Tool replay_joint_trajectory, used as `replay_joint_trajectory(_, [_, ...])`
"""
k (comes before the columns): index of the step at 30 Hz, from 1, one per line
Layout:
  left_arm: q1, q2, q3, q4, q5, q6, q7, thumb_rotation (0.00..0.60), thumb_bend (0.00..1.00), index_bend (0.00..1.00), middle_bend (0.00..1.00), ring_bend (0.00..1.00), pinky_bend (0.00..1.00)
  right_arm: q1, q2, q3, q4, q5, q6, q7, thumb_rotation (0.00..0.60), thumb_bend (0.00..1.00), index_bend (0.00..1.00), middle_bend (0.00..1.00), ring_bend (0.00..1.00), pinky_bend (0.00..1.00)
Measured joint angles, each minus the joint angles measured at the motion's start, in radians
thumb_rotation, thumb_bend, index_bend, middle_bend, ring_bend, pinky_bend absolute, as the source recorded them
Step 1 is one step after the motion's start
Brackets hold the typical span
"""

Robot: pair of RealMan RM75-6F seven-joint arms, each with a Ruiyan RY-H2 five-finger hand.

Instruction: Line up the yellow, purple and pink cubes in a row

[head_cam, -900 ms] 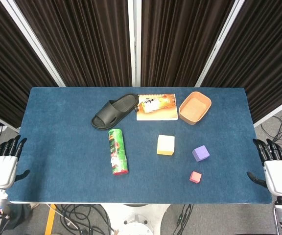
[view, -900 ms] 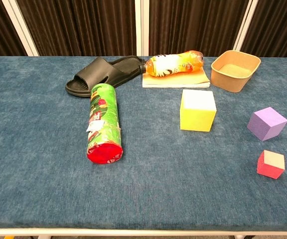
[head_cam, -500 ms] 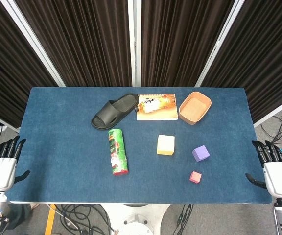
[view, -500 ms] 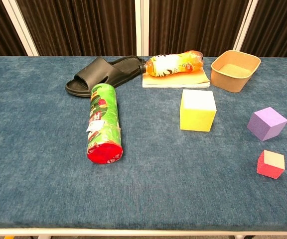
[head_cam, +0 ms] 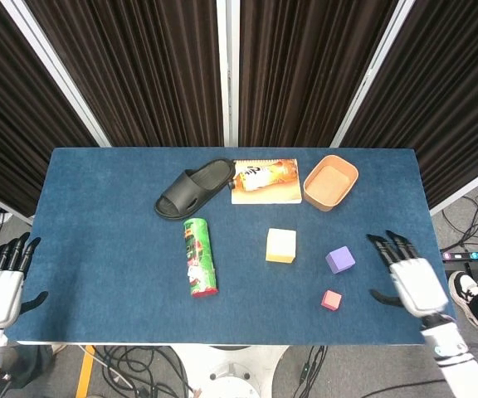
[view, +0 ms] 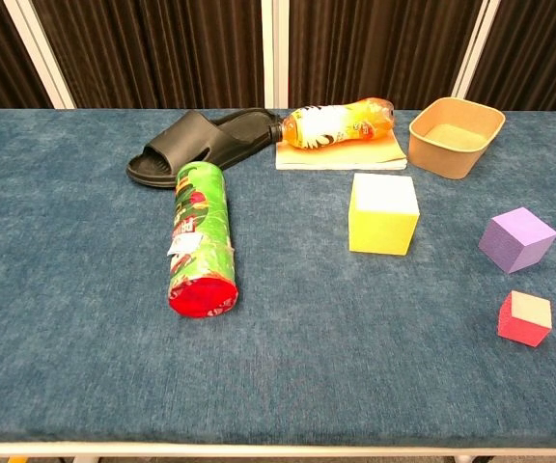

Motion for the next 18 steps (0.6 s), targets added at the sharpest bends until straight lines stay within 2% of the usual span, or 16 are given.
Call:
replay_joint_trajectory(5, [0.001, 0.002, 0.003, 0.009, 0.006, -0.002, -0.018, 0.600, 0.06, 0.13, 0.16, 0.11, 0.16, 0.120, -0.094, 0.049, -0.006, 0.094, -0.161, -0.056, 0.600, 0.07, 0.00, 0.13, 0.00, 0.11])
replay_joint_trajectory(9, [0.002, 0.004, 0.007, 0.016, 0.013, -0.003, -0.030, 0.600, 0.06, 0.13, 0.16, 0.11, 0.16, 0.219, -0.201, 0.090, 0.033, 0.215, -0.278, -0.126, 0.600, 0.07, 0.00, 0.13, 0.00, 0.11])
replay_joint_trajectory(18, [0.007, 0.009, 0.014, 0.030, 0.011, -0.016, -0.057, 0.600, 0.06, 0.13, 0.16, 0.11, 0.16, 0.359, -0.397, 0.144, 0.200, 0.435, -0.382, -0.258, 0.600, 0.08, 0.00, 0.13, 0.00, 0.11])
